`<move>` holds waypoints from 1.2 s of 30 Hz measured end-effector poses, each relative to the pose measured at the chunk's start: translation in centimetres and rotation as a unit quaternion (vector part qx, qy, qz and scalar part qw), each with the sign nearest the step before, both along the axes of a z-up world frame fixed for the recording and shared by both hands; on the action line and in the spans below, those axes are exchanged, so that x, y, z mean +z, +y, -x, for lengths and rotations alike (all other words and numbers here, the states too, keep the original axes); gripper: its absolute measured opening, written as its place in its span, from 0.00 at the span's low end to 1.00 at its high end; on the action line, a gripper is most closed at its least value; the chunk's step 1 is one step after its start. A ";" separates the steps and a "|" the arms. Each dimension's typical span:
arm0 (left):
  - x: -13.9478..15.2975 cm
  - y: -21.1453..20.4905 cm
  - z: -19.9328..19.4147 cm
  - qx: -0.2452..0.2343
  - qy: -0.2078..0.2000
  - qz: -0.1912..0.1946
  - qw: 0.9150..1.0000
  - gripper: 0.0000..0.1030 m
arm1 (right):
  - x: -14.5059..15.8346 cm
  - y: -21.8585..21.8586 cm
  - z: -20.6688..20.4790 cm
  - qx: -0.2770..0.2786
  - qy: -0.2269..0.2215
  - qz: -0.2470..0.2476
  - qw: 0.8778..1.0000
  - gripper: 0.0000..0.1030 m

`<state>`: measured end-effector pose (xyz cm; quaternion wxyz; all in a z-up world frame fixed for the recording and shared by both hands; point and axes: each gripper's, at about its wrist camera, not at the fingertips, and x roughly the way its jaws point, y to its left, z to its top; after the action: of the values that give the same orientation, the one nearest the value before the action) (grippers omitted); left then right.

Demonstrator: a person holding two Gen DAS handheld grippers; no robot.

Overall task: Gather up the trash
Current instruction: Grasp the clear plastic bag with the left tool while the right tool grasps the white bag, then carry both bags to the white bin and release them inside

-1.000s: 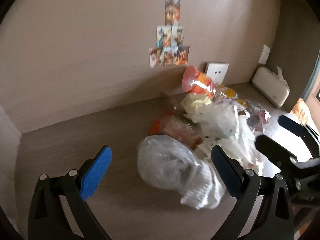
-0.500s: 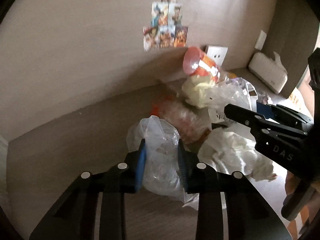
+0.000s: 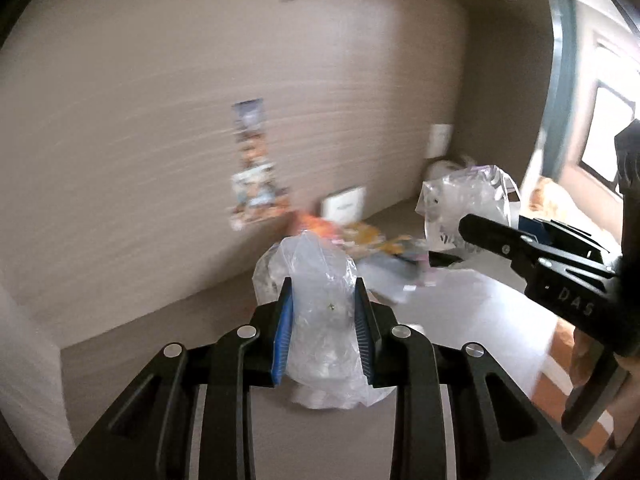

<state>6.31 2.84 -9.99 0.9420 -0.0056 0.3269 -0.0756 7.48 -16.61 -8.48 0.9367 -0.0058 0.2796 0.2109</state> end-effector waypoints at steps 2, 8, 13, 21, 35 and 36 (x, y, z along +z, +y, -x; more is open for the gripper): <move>0.1 -1.8 0.9 -0.020 0.001 0.007 1.000 0.27 | 0.7 -2.2 1.7 -0.021 -0.001 0.005 1.000 0.35; -0.6 -10.9 4.5 -0.075 0.010 0.005 0.997 0.27 | 0.6 -9.2 5.9 -0.050 0.013 0.032 0.998 0.35; -2.9 -20.3 8.2 -0.077 0.019 -0.008 0.997 0.27 | -1.5 -16.8 8.6 -0.035 0.024 0.038 0.998 0.35; -10.4 -35.8 11.8 -0.039 0.072 -0.014 0.997 0.27 | -9.8 -31.8 10.9 0.000 0.080 0.037 0.996 0.35; -37.7 -48.1 9.5 -0.050 0.214 -0.018 0.975 0.27 | -37.3 -40.3 8.6 0.021 0.239 0.037 0.970 0.35; -39.3 -48.2 9.6 -0.049 0.222 -0.017 0.974 0.27 | -39.5 -40.3 8.5 0.025 0.245 0.043 0.968 0.35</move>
<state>-3.25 -45.35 -49.28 0.8408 0.0101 0.5293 -0.1125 -1.03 -56.92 -47.97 0.8329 -0.0007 0.5092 0.2167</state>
